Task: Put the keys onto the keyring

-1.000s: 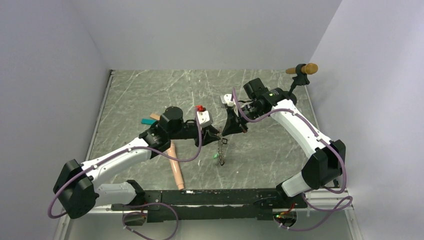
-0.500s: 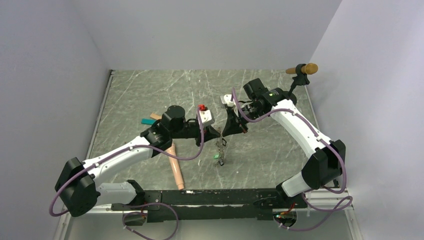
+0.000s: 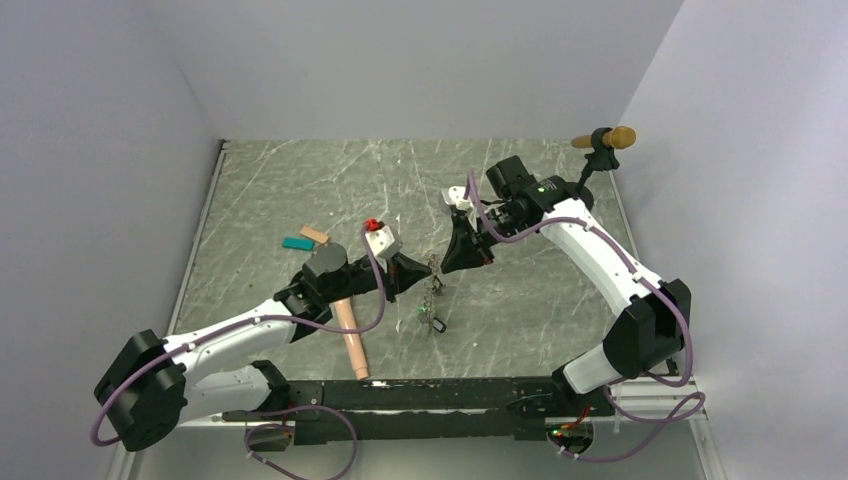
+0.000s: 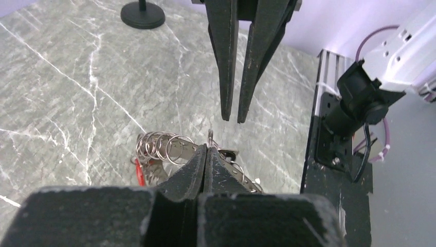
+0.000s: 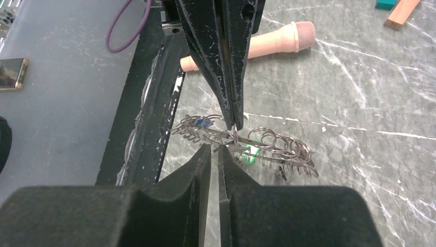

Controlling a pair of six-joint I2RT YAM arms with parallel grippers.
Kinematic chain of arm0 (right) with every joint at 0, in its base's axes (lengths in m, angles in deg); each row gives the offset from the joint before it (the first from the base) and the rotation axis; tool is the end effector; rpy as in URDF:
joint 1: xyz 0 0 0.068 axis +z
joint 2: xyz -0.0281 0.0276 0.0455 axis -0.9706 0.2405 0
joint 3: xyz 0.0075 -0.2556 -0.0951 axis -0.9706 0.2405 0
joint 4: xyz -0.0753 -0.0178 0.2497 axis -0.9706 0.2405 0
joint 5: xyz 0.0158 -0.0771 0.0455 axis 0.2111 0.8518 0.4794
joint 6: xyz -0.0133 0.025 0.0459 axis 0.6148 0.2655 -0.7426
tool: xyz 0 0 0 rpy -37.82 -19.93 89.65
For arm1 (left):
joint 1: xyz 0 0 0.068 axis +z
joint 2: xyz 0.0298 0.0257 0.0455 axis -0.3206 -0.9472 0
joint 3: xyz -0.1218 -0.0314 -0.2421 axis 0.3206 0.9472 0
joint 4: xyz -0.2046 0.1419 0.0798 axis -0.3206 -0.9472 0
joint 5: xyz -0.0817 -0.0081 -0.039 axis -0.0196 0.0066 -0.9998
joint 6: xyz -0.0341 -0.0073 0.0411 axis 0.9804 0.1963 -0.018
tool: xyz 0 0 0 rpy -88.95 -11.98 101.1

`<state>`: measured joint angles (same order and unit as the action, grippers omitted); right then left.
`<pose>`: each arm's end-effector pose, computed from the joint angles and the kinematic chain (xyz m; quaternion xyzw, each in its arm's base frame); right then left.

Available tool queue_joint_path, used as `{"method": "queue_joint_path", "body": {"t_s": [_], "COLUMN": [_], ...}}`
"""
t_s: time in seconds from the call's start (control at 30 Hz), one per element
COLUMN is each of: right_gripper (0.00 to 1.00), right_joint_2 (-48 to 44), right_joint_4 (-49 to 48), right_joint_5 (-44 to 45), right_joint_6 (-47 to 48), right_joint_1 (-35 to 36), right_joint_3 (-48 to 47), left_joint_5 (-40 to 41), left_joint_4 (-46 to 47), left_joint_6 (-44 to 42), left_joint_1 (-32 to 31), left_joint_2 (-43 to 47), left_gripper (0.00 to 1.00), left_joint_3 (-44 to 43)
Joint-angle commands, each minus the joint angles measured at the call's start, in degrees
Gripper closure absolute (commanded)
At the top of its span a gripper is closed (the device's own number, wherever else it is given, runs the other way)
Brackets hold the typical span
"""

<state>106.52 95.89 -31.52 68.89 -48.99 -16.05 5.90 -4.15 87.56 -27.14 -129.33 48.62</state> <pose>0.2373 0.1574 0.3269 -0.6182 0.5681 0.4661 0.2792 0.1622 -0.1878 0.2712 0.3610 0.6292 -0.4437 0.5262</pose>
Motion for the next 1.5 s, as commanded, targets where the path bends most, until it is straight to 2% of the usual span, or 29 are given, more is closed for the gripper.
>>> {"method": "queue_joint_path", "body": {"t_s": [0.0, 0.37, 0.67, 1.07, 1.27, 1.37, 1.47], "right_gripper": [0.85, 0.72, 0.71, 0.72, 0.75, 0.82, 0.97], "right_joint_2": [-0.6, -1.0, -2.8, -2.6, -2.5, -2.3, -2.2], "right_joint_4": [-1.9, -5.2, -2.2, -9.0, -9.7, -10.4, -11.0], "right_joint_5": [-3.2, -4.5, -10.0, -11.5, -11.8, -11.7, -11.3], "right_joint_6": [-0.8, -4.0, -1.0, -7.6, -8.6, -9.7, -10.3], "right_joint_1": [0.0, -0.4, -4.9, -3.9, -3.1, -3.1, -2.8], "right_joint_3": [-0.8, 0.1, -0.5, 2.6, 2.8, 3.0, 3.0], "left_joint_5": [3.7, 2.8, 1.5, -0.2, -0.2, -0.2, -0.2], "left_joint_4": [17.3, 23.2, 34.6, 39.5, 39.1, 39.2, 39.2], "left_joint_6": [7.7, 10.3, 13.9, 16.2, 16.1, 16.2, 16.2], "left_joint_1": [0.0, 0.0, 0.1, 0.1, 0.1, 0.1, 0.0], "left_joint_2": [1.8, 1.2, -1.2, -4.4, -4.8, -4.8, -4.7], "left_gripper": [1.00, 1.00, 1.00, 1.00, 1.00, 1.00, 1.00], "left_joint_3": [1.3, 3.2, 7.2, 7.0, 6.6, 6.5, 6.6]}}
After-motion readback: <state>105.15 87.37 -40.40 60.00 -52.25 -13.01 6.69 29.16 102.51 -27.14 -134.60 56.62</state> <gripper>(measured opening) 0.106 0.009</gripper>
